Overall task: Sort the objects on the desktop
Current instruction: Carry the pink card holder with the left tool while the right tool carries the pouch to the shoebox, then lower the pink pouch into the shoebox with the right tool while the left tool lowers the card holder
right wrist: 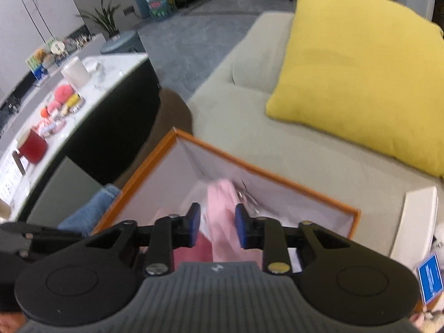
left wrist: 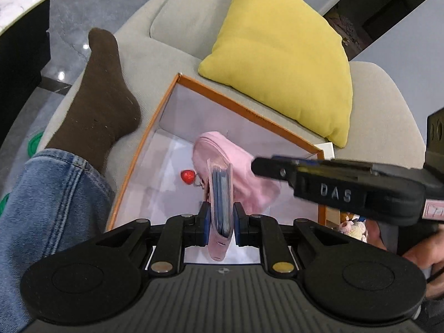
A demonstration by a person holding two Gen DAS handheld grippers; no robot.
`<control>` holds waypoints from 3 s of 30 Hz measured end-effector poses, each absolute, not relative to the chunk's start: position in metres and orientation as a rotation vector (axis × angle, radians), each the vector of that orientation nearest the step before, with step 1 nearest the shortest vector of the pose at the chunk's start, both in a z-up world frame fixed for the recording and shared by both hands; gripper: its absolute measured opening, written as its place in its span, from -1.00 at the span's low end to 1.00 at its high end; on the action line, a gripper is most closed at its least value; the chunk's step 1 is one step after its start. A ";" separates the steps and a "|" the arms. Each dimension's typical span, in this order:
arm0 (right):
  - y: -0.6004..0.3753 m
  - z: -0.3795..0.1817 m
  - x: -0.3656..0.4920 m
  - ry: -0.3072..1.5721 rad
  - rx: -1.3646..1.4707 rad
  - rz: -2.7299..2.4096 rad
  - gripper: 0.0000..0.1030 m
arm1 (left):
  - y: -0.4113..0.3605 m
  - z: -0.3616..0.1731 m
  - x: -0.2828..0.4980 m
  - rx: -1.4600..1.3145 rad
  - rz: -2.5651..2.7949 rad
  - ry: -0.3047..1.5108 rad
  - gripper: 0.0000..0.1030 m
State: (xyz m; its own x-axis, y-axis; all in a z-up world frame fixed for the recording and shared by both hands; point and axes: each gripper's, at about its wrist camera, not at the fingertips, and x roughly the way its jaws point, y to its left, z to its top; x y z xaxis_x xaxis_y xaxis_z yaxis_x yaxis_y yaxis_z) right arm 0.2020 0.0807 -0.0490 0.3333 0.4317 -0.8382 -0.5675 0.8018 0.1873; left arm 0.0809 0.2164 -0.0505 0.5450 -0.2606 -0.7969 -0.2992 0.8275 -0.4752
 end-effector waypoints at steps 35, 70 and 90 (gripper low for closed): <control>0.170 -0.136 0.246 1.289 -0.528 0.479 -0.26 | 0.242 -0.069 0.081 -0.632 0.088 1.051 -0.64; 0.052 -0.032 0.165 0.841 -0.633 0.595 -1.00 | 0.181 -0.057 0.140 -0.550 -0.116 0.960 -0.64; 0.015 -0.037 0.211 1.168 -0.010 0.557 -0.31 | 0.184 -0.078 0.121 -0.582 -0.146 0.973 -0.62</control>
